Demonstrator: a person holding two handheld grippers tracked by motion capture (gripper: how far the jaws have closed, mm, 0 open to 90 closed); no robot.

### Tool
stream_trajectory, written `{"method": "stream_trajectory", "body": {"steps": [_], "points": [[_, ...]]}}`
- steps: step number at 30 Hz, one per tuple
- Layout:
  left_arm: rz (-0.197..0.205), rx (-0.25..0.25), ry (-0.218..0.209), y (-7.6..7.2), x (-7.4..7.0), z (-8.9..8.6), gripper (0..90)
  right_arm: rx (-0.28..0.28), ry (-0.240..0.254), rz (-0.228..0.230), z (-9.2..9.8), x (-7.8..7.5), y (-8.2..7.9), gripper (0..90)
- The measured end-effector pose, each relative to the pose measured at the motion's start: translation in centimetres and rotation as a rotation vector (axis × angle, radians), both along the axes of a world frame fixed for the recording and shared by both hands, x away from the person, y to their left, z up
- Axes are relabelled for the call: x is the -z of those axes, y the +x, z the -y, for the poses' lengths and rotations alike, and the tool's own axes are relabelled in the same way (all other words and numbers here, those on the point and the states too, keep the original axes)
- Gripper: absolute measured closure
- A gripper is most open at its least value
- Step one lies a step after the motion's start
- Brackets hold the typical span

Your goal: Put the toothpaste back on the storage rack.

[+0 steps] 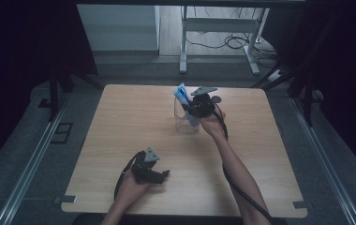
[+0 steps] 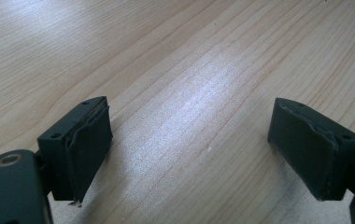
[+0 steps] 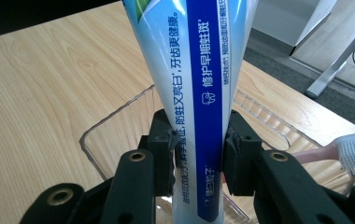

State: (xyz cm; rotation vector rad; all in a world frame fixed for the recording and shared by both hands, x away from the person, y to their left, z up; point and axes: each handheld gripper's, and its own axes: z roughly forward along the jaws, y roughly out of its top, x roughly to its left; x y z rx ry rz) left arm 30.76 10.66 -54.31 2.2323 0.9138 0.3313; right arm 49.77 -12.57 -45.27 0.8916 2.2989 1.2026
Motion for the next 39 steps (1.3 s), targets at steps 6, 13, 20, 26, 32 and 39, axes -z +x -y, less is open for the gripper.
{"method": "stream_trajectory", "body": {"steps": [6,13,20,26,32,39], "points": [[0.001,0.000,0.000,0.0,0.0,0.0,13.5,-0.005,0.020,-0.025,-0.2,0.1,0.2,64.1],[0.004,0.003,0.004,0.0,0.0,0.0,13.5,-0.034,0.028,-0.011,-1.0,-0.1,-0.2,55.1],[0.002,0.003,0.004,0.0,0.0,0.0,13.5,-0.029,0.051,-0.009,-0.8,-0.6,-0.4,50.2],[0.003,0.003,0.003,0.0,0.0,0.0,13.5,-0.015,0.059,-0.019,-0.2,-0.4,-0.4,43.3],[0.002,0.002,0.003,0.0,0.0,0.0,13.5,-0.016,0.082,-0.033,0.4,-0.7,-0.7,36.4],[0.002,0.002,0.001,0.0,0.0,0.0,13.5,-0.020,0.096,-0.027,1.1,-1.2,-1.7,31.0]]}}
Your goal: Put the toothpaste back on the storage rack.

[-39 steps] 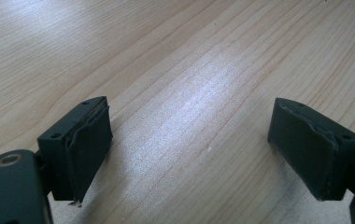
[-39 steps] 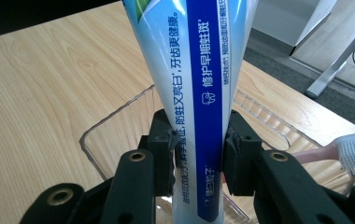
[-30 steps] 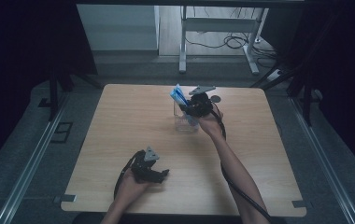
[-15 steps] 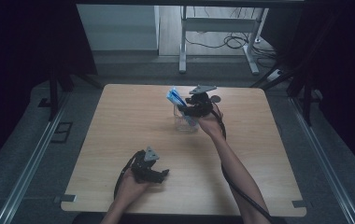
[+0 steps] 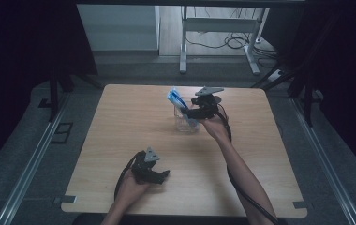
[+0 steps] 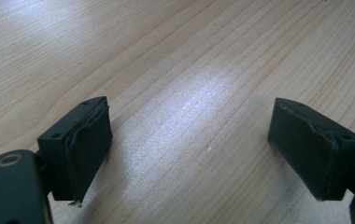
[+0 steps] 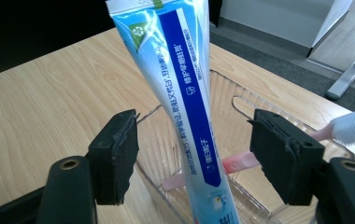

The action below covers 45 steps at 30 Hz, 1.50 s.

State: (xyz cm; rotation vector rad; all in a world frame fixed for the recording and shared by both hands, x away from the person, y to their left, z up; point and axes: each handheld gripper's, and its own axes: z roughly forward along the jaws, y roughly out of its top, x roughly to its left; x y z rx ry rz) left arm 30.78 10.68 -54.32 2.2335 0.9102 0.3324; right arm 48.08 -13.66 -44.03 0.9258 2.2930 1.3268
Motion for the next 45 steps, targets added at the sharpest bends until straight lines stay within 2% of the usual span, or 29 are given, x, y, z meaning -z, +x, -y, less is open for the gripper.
{"method": "stream_trajectory", "body": {"steps": [16,24,45], "points": [[0.001,0.000,0.001,0.0,0.0,0.0,13.6,-0.054,0.010,-0.028,1.3,-0.8,-2.2,18.6],[0.001,-0.001,0.000,0.0,0.0,0.0,13.6,-0.067,0.014,-0.028,2.2,-1.0,-3.5,14.5],[0.003,0.000,0.001,0.0,0.0,0.0,13.6,-0.102,-0.022,-0.039,4.1,0.9,-7.0,6.9]]}}
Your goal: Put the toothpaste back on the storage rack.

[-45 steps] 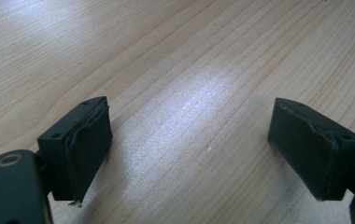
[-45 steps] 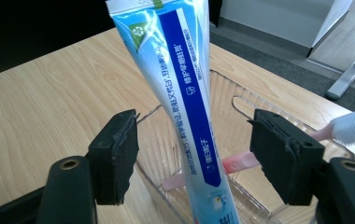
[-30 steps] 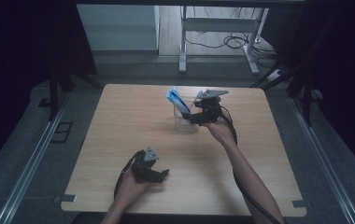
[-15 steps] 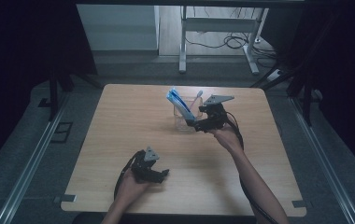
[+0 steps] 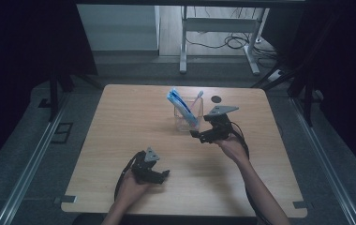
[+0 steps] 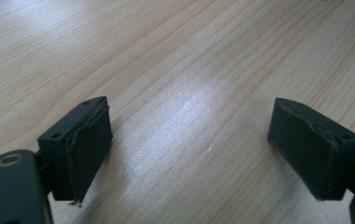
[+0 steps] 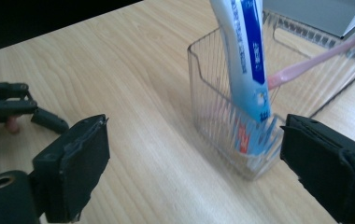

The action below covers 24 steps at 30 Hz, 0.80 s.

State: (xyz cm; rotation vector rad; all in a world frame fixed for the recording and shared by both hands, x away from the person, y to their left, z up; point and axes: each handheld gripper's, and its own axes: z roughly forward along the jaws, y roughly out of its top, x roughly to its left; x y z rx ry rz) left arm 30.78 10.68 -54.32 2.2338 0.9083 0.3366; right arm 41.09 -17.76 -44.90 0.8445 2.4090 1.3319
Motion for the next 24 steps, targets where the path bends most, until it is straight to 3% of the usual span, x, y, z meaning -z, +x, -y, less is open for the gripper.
{"method": "stream_trajectory", "body": {"steps": [8,24], "points": [[0.001,0.000,0.000,0.0,0.0,0.0,13.6,0.008,-0.030,-0.001,1.0,0.8,-1.4,0.0],[0.001,0.000,0.000,0.0,0.0,0.0,13.7,0.038,-0.061,0.002,3.3,3.0,-4.4,0.0]]}}
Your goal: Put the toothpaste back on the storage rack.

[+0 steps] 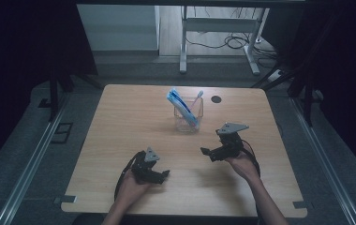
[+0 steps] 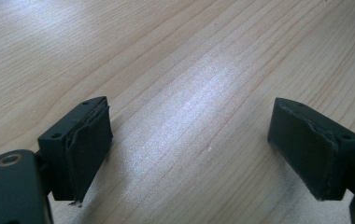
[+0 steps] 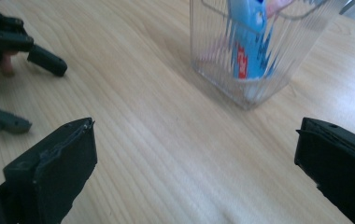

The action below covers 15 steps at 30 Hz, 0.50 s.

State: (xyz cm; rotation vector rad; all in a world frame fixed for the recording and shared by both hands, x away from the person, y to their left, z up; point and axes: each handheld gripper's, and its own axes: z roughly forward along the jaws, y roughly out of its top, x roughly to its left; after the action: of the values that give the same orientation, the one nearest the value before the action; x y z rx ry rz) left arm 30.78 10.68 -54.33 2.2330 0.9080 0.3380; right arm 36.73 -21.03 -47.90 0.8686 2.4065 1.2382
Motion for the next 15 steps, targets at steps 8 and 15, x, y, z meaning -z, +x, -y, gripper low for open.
{"method": "stream_trajectory", "body": {"steps": [8,15], "points": [[-0.003,-0.002,-0.002,0.0,0.0,0.0,13.6,0.013,-0.017,0.003,1.1,1.5,-1.5,0.0],[-0.002,-0.001,-0.001,0.0,0.0,0.0,13.7,0.034,-0.021,-0.014,2.3,2.8,-2.6,0.0]]}}
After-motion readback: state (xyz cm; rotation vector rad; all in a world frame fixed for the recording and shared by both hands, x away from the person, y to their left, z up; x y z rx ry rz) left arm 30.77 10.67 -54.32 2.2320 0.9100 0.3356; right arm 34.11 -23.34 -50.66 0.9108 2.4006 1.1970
